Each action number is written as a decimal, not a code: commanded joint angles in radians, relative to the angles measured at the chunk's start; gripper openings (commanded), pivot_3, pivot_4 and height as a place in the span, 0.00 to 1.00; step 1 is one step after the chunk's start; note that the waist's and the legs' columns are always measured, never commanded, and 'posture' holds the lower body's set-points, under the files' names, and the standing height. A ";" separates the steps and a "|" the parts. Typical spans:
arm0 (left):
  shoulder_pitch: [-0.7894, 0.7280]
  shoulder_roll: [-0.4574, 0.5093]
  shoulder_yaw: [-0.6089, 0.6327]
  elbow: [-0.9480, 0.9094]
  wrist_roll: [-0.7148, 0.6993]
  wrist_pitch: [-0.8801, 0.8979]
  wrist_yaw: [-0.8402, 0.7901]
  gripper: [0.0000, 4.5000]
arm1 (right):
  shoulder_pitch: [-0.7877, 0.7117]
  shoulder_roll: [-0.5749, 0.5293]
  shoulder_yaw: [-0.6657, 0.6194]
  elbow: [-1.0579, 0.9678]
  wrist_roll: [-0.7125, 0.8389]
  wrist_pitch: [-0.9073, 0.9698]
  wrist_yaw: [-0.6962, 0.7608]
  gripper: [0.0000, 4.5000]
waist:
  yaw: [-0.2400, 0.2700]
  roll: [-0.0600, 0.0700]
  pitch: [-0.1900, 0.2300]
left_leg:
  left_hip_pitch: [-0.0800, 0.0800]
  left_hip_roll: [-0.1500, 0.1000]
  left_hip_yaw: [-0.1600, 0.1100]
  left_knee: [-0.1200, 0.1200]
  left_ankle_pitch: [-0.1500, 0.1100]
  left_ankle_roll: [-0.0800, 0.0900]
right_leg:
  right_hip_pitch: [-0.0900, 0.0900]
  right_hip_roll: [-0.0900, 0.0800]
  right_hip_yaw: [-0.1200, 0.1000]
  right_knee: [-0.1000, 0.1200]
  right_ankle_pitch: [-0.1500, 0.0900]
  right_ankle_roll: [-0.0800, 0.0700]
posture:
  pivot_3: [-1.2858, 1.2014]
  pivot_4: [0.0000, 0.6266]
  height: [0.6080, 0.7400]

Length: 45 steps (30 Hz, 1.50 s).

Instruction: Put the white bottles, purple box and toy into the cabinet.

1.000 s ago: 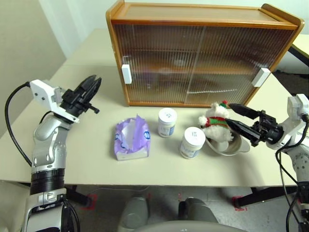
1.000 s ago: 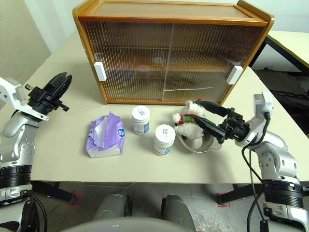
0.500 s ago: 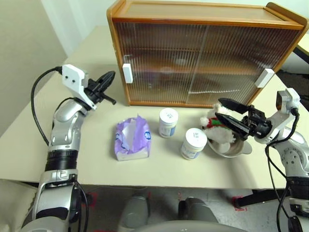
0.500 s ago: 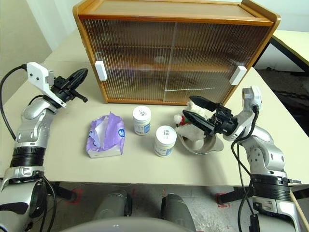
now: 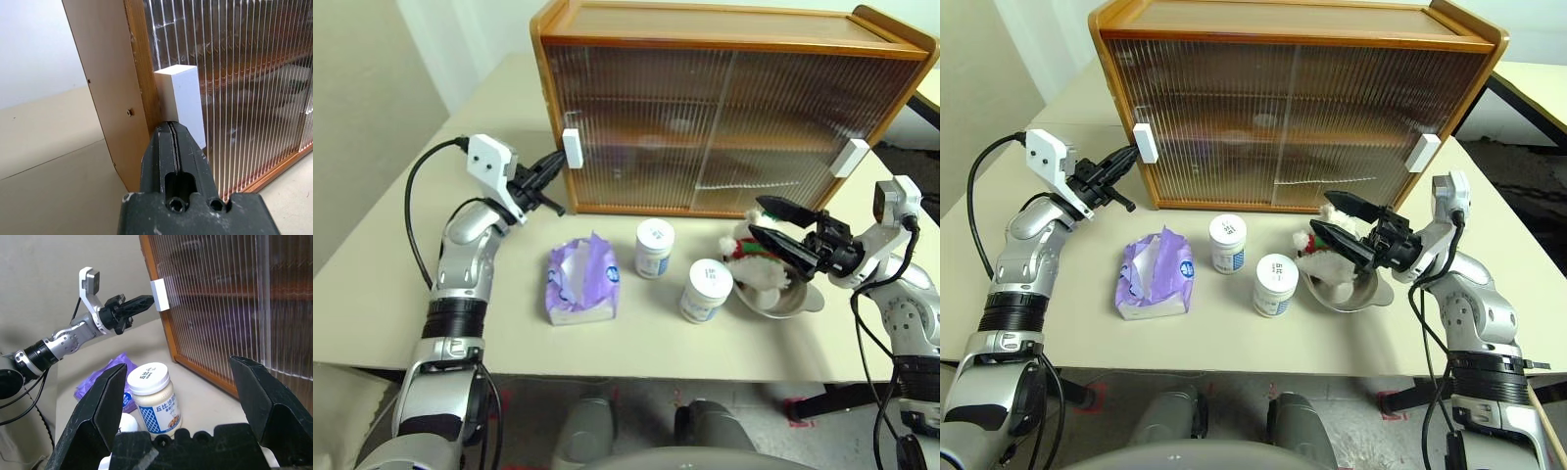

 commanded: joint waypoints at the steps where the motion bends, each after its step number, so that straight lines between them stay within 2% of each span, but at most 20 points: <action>1: -0.030 -0.016 -0.036 0.031 0.026 -0.024 -0.026 0.01 | -0.012 -0.001 0.000 0.006 -0.001 -0.018 0.004 1.00 | 0.001 0.000 0.000 | 0.000 0.000 0.000 0.000 0.000 0.000 | 0.000 0.000 0.000 0.000 0.000 0.000 | 0.58 0.00 1.00; 13: -0.148 -0.081 -0.088 0.173 0.057 -0.087 -0.079 0.01 | -0.004 0.006 0.022 -0.007 -0.017 -0.034 0.006 1.00 | -0.002 0.000 0.000 | -0.003 0.000 -0.005 0.010 0.000 0.000 | 0.001 0.002 -0.005 0.001 0.001 -0.001 | 0.57 0.00 1.00; 23: -0.225 -0.194 -0.158 0.310 0.096 -0.147 -0.118 0.01 | 0.015 0.010 0.005 -0.050 0.007 -0.038 -0.016 1.00 | -0.006 0.000 0.000 | -0.004 -0.001 -0.005 0.011 0.000 0.000 | 0.003 0.002 -0.005 0.001 0.001 -0.001 | 0.55 0.00 1.00; 33: -0.402 -0.296 -0.167 0.575 0.139 -0.247 -0.161 0.01 | 0.047 0.009 -0.003 -0.109 0.018 -0.034 -0.031 1.00 | -0.030 0.000 0.000 | -0.005 -0.002 -0.007 0.012 0.000 0.000 | 0.003 0.003 -0.005 0.000 0.001 0.000 | 0.53 0.00 1.00; 41: -0.418 -0.353 -0.174 0.640 0.159 -0.285 -0.189 0.01 | 0.065 0.017 0.004 -0.132 0.015 -0.045 -0.045 1.00 | -0.064 0.000 0.000 | -0.006 -0.002 -0.014 0.012 0.001 0.001 | 0.003 0.004 -0.005 0.001 0.001 0.000 | 0.52 0.00 1.00; 45: -0.421 -0.364 -0.170 0.642 0.164 -0.285 -0.183 0.01 | 0.071 0.017 0.009 -0.133 0.010 -0.049 -0.045 1.00 | -0.062 0.000 0.000 | -0.006 -0.003 -0.019 0.013 0.001 0.002 | 0.004 0.004 -0.005 0.001 0.000 0.002 | 0.52 0.00 1.00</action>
